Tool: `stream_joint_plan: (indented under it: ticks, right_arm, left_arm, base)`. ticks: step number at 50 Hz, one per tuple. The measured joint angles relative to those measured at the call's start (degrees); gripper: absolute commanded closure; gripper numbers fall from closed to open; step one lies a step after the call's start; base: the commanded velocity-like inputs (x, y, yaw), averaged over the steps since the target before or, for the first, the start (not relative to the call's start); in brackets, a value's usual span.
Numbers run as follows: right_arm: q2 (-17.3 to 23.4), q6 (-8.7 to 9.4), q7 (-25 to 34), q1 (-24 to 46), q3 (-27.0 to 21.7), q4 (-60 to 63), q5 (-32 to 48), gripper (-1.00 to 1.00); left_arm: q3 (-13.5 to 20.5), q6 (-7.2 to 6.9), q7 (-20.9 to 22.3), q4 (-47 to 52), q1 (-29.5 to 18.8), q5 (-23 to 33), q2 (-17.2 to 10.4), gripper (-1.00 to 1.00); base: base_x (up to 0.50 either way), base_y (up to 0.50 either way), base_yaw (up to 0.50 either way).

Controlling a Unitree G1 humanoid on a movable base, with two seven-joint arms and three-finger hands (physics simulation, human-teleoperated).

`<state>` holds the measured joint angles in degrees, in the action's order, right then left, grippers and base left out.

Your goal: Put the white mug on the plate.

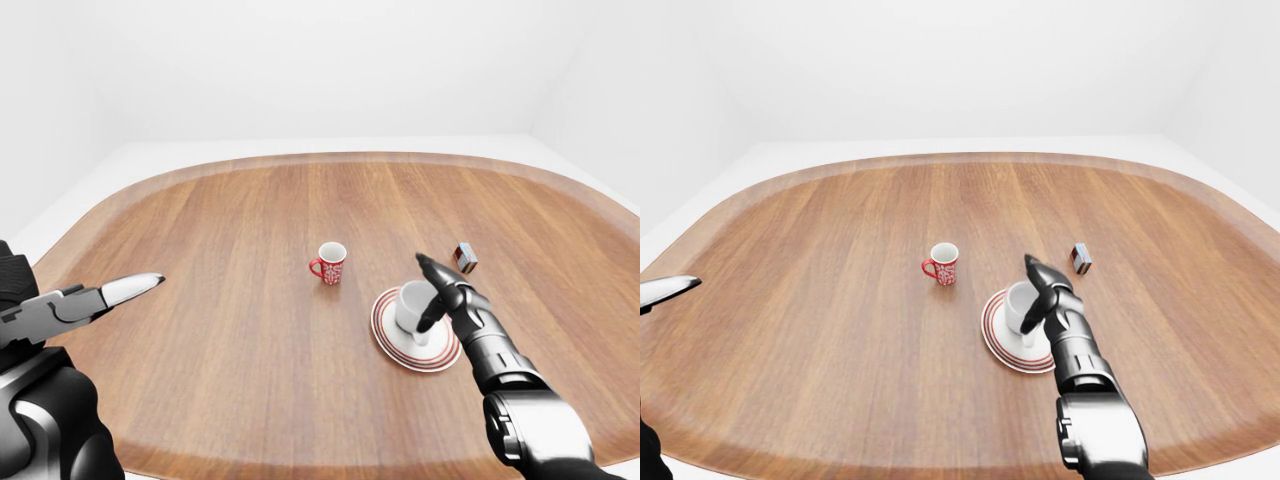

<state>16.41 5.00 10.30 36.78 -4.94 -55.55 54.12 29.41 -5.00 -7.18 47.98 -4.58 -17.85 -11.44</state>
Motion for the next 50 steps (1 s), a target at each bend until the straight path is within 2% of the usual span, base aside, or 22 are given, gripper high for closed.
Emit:
stream_joint_plan:
  ticks: [10, 15, 20, 27, 31, 33, 36, 42, 50]
  right_arm:
    - [-0.22, 0.00, -0.28, 0.60, 0.01, 0.10, -0.23, -1.00]
    - [-0.37, 0.00, 2.46, 3.03, 0.06, 1.40, -0.64, -1.00]
    - [0.28, 0.00, 10.61, 5.42, 1.26, 9.38, 1.74, -1.00]
    - [1.34, 0.00, 29.70, 7.38, 0.64, 31.93, 11.76, -1.00]
    - [1.57, 0.00, 29.70, 12.02, -1.09, 42.01, 16.09, -1.00]
    - [2.02, 0.00, 29.67, 15.97, -1.98, 43.93, 16.98, -1.00]
    - [2.80, -0.08, 26.43, 22.50, -3.18, 44.20, 16.64, -1.00]
    - [4.40, -2.70, 15.38, 33.33, -4.69, 43.35, 12.76, -1.00]
    - [5.94, -5.60, 5.48, 40.30, -5.07, 43.21, 9.92, -1.00]
  left_arm:
    - [0.05, 0.00, 0.00, -0.07, -0.08, -0.06, -0.07, -1.00]
    - [0.08, 0.00, 0.01, -0.24, -0.08, -0.05, -0.10, -1.00]
    - [0.07, 0.00, 0.03, -0.42, -0.05, -0.01, -0.10, -1.00]
    - [0.01, 0.00, 0.07, -0.50, 0.03, 0.09, -0.05, -1.00]
    - [0.03, 0.00, 0.08, -0.37, 0.08, 0.08, -0.03, -1.00]
    - [0.05, 0.00, 0.09, -0.26, 0.12, 0.06, -0.01, -1.00]
    - [0.07, 0.00, 0.09, -0.13, 0.16, 0.05, 0.01, -1.00]
    - [0.10, 0.00, 0.10, -0.09, 0.13, 0.06, 0.02, -1.00]
    - [0.10, 0.00, 0.09, -0.13, 0.07, 0.08, -0.01, -1.00]
  base:
    - [0.00, 0.00, 0.00]
    - [0.00, 0.00, 0.00]
    - [0.00, 0.00, 0.00]
    - [0.00, 0.00, 0.00]
    - [0.00, 0.00, 0.00]
    - [0.00, 0.00, 0.00]
    - [0.00, 0.00, 0.00]
    - [0.00, 0.00, 0.00]
    - [0.00, 0.00, 0.00]
